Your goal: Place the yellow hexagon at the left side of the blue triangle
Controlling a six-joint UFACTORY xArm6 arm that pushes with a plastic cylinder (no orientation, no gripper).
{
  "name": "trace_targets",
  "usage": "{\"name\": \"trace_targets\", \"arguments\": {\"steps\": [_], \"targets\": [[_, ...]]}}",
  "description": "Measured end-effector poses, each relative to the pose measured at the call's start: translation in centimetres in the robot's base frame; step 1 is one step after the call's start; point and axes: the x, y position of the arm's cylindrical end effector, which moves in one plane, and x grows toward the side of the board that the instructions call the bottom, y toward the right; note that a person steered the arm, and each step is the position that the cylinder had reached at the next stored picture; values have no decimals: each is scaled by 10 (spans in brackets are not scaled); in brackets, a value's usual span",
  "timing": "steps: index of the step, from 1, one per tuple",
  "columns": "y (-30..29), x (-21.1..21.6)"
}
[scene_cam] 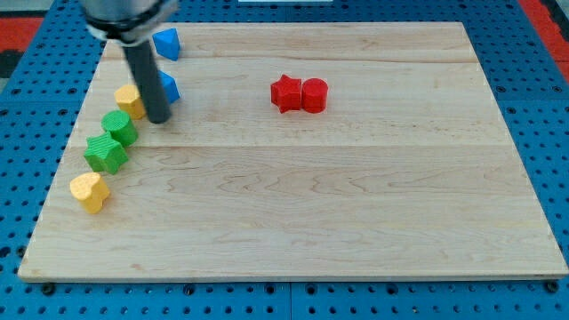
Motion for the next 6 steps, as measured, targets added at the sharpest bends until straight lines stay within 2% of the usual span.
{"name": "trace_targets", "arguments": {"steps": [1,2,3,4,5,6], "targets": [[-24,-26],[-24,-59],[0,-19],[-44,-22],[-81,-55],[-64,-101]]}}
